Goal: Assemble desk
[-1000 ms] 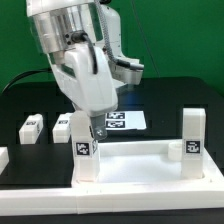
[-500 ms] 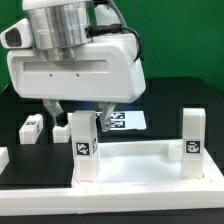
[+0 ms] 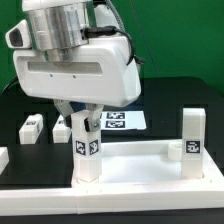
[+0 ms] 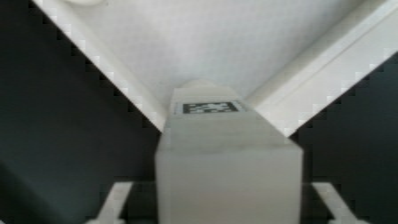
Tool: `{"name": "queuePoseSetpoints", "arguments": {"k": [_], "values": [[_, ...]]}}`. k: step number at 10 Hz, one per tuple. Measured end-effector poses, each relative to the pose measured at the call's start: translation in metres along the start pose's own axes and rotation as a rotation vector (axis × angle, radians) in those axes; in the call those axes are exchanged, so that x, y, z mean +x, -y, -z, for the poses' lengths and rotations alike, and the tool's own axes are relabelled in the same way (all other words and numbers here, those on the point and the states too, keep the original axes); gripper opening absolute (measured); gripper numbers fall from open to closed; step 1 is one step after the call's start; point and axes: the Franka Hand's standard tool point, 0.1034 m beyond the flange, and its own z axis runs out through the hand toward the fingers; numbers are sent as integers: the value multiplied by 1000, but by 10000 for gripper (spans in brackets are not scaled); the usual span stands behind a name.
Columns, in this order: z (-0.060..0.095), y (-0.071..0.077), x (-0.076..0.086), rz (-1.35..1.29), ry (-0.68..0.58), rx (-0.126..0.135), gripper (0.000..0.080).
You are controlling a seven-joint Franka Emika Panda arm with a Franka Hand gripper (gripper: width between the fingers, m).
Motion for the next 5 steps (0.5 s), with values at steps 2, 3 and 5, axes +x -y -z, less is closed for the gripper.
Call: {"name": "queuePoseSetpoints", "arguments": {"k": [2, 3, 5], "values": [[0, 0, 0, -96, 0, 1, 288], [0, -1, 2, -260, 7, 14, 288], [-2, -4, 5, -617, 20, 57, 288]]}}
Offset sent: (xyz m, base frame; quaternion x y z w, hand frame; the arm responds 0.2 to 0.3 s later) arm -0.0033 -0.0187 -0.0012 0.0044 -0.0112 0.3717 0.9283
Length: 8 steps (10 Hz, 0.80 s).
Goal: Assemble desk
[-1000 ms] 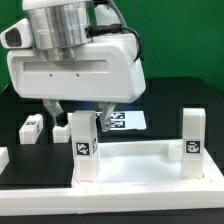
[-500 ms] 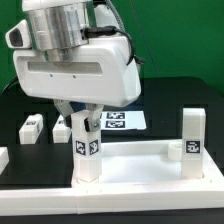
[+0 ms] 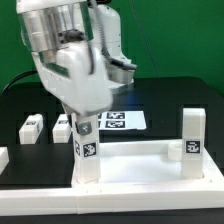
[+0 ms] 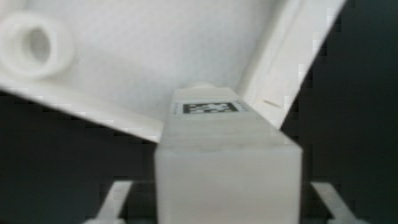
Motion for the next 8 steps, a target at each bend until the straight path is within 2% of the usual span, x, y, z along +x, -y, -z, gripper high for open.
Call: {"name": "queuePoseSetpoints", "arguments": {"k": [1, 2, 3, 4, 5, 6, 7, 8], "values": [[0, -3, 0, -139, -5, 33, 289], [0, -4, 0, -211, -2, 51, 289], [0, -6, 0, -296, 3, 64, 289], [-1, -6, 0, -294, 3, 63, 289], [-1, -6, 0, -269, 2, 62, 380], [-2, -6, 0, -249, 2, 61, 534], [-2, -6, -1, -247, 2, 61, 616], [-3, -5, -4, -16, -14, 47, 639]]}}
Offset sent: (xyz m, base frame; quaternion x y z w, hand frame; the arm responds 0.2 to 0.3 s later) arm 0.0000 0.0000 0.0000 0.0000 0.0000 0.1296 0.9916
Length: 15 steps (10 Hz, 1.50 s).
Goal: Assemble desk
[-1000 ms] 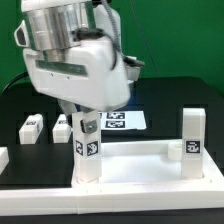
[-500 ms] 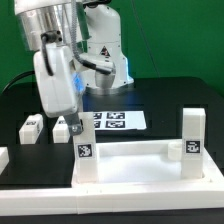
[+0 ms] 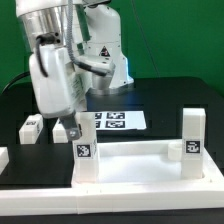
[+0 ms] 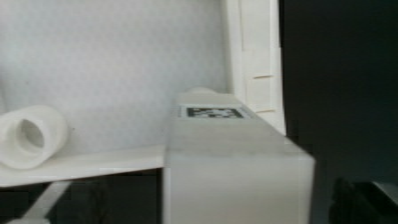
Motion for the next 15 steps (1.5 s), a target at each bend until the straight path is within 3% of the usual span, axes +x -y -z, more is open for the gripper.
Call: {"name": "queuePoseSetpoints", "arguments": {"k": [2, 6, 8, 9, 10, 11, 12, 13, 14, 15], "values": [[-5, -1, -12, 258, 9, -9, 647], [-5, -1, -10, 543, 8, -8, 649], [-1, -2, -2, 1004, 14, -60, 649], [-2, -1, 0, 1102, 20, -68, 649], [-2, -1, -2, 1029, 19, -64, 649], [-2, -1, -1, 1035, 18, -65, 552], [-3, -1, -2, 1007, 19, -63, 552], [-3, -1, -2, 920, 16, -63, 368], [-3, -1, -2, 889, 16, -63, 288], [-3, -1, -2, 815, 13, -64, 288]]}}
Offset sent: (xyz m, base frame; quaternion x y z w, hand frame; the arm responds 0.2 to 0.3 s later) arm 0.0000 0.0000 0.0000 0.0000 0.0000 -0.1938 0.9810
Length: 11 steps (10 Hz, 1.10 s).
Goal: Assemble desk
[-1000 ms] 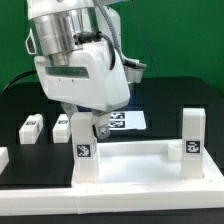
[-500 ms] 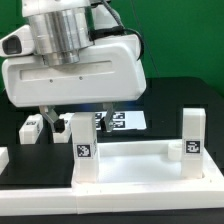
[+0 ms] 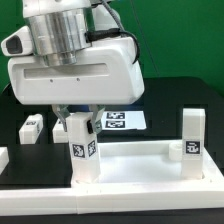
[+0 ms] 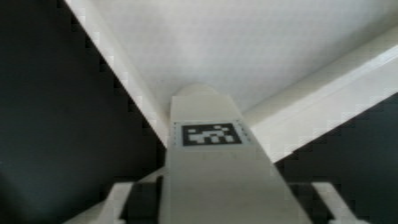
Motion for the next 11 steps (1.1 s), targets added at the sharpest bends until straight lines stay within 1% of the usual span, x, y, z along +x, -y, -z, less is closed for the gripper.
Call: {"name": "queuePoseSetpoints", "arguments": {"k": [3, 5, 6, 7, 8, 9, 10, 11], "values": [[0, 0, 0, -199, 1, 4, 289], [0, 1, 1, -437, 8, 7, 289], [1, 2, 2, -632, 15, 30, 289], [1, 3, 2, -802, 25, 40, 289], [0, 5, 2, -962, 30, 42, 289], [0, 6, 3, -1112, 38, 68, 290], [-1, 6, 4, -1244, 43, 86, 290], [-1, 10, 3, -1305, 43, 88, 290]]}}
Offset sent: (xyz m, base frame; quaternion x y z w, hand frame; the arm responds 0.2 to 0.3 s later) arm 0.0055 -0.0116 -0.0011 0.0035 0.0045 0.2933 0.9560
